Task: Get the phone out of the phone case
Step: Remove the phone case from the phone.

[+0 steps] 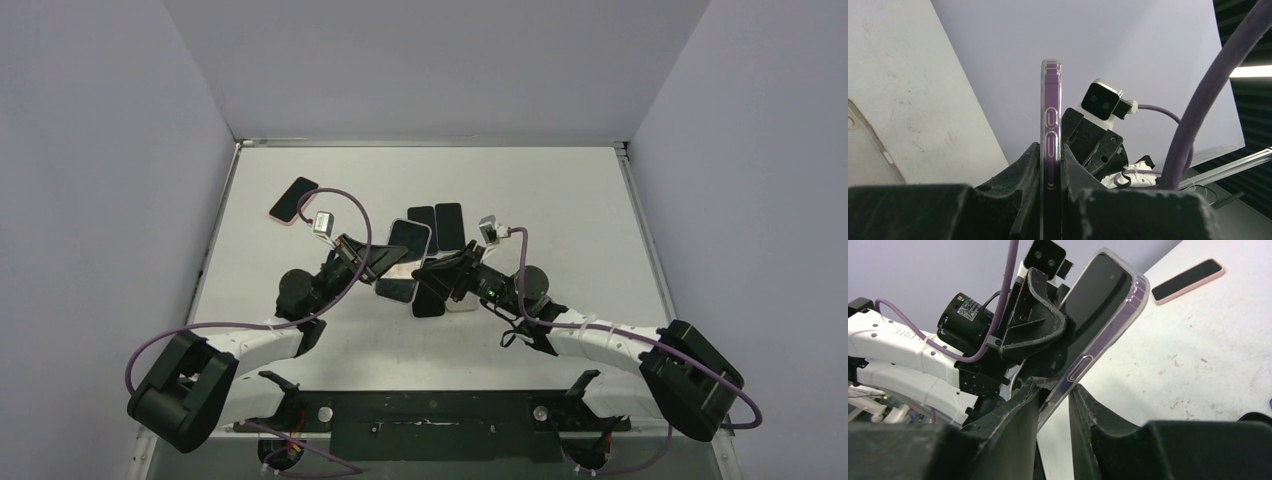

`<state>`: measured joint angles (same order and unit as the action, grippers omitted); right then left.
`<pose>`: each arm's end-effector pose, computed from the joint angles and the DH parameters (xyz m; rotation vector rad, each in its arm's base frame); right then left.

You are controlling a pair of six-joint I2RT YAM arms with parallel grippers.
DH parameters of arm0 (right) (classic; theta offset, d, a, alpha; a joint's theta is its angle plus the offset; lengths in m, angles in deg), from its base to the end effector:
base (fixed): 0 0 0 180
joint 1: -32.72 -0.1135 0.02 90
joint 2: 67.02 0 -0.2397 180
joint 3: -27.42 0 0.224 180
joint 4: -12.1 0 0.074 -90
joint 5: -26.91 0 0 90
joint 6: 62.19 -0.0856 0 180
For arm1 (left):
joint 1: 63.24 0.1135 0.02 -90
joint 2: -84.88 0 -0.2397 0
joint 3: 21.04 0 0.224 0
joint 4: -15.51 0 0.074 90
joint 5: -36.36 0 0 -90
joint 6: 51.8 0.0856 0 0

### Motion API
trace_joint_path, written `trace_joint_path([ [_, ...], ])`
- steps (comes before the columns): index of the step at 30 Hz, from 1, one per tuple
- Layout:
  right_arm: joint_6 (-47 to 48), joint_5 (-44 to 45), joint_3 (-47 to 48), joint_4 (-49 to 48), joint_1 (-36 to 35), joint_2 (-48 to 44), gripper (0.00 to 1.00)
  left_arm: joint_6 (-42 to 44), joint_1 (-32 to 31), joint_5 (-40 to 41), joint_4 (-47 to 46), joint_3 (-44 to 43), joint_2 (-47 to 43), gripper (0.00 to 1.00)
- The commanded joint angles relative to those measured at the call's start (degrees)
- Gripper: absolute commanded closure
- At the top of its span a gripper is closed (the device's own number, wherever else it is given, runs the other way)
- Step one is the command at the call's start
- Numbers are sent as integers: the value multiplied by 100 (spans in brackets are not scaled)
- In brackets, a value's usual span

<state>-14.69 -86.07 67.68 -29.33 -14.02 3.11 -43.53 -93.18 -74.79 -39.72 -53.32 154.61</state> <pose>0.1692 0.2286 0.2580 -0.4376 1.5156 1.5389 0.2110 -0.1572 0.2491 -0.3089 1.5130 -1.8536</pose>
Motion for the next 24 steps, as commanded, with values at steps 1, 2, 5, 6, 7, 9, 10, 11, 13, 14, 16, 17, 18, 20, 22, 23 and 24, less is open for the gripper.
trace_joint_path([
  [1, -321, -405, 306, -593, 204, 155, 82, 243, -22, -156, -364, -240, -109, 100],
  [2, -358, -504, 286, -618, 313, 168, 89, 302, -9, -218, -334, -259, -109, 100],
  [5, -493, -836, 205, -739, 593, 152, 100, 482, 28, -543, -167, -370, -64, 97],
  [6, -508, -951, 192, -714, 670, 119, 100, 534, 38, -640, -146, -394, -44, 94],
  [7, -506, -1063, 202, -665, 749, 78, 100, 567, 52, -743, -145, -413, -21, 87],
  [9, -445, -1372, 294, -417, 904, 0, 100, 645, 97, -975, -174, -452, 32, 77],
  [10, -398, -1541, 371, -246, 975, -41, 100, 676, 139, -1136, -175, -485, 58, 72],
  [11, -342, -1709, 449, -56, 1043, -93, 100, 710, 163, -1251, -176, -513, 80, 68],
  [13, -264, -1993, 576, 256, 1192, -176, 100, 826, 195, -1513, -164, -634, 122, 64],
  [14, -232, -2120, 629, 378, 1268, -215, 100, 872, 206, -1633, -159, -677, 138, 63],
  [16, -184, -2385, 758, 656, 1424, -256, 100, 960, 207, -1852, -102, -769, 161, 62],
  [17, -135, -2520, 853, 852, 1521, -269, 100, 1005, 212, -1937, -47, -810, 163, 62],
  [18, -92, -2623, 933, 1034, 1586, -277, 100, 1047, 214, -2016, 3, -846, 156, 63],
  [20, 65, -2866, 1136, 1431, 1688, -251, 100, 1132, 216, -2154, 87, -904, 139, 64],
  [22, 239, -3128, 1346, 1805, 1752, -182, 100, 1214, 216, -2279, 150, -964, 129, 67],
  [23, 312, -3241, 1444, 1946, 1770, -145, 100, 1253, 218, -2333, 201, -1002, 126, 69],
  [24, 387, -3342, 1533, 2089, 1781, -100, 100, 1294, 216, -2391, 248, -1027, 120, 73],
])
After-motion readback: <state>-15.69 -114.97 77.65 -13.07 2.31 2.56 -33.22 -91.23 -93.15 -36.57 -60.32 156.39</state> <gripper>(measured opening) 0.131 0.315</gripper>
